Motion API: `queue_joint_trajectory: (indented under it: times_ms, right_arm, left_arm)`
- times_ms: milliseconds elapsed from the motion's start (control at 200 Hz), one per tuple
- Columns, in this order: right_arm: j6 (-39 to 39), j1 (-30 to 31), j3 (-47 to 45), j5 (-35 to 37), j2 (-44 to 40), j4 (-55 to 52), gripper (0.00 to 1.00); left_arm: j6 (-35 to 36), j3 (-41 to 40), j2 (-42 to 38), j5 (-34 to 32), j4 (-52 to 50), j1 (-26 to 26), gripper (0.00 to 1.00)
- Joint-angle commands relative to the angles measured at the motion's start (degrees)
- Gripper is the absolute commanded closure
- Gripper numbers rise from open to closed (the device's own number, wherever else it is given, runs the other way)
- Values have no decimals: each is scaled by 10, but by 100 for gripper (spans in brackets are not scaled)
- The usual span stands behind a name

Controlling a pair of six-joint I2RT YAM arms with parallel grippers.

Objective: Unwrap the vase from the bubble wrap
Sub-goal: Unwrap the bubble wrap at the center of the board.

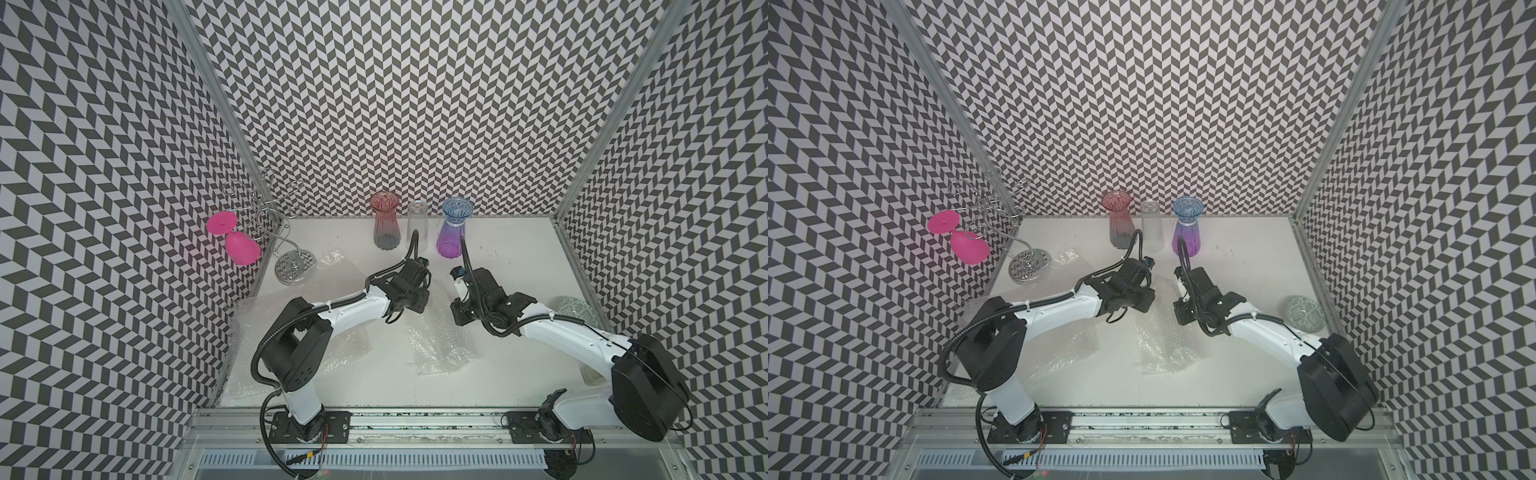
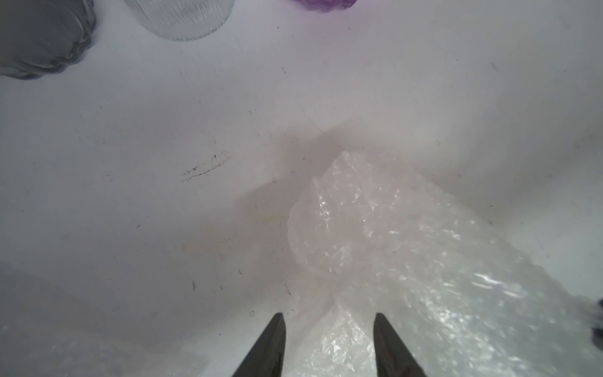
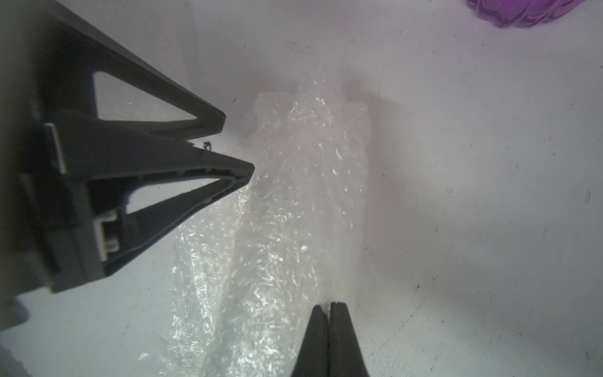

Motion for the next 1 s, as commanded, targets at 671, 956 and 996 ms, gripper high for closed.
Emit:
queue_joint_trajectory:
  times_ms: [671, 956, 996]
  right_arm:
    - [-2, 6, 29, 6, 33, -3, 100]
    - [-6, 6, 10, 25, 43, -22, 100]
    - [-6, 6, 7, 27, 43, -22, 100]
  left_arm:
    - [55, 40, 63, -58, 105, -11, 100]
    - [-24, 31, 40, -47, 134, 20, 100]
    - [-40, 27, 33, -37, 140, 27, 100]
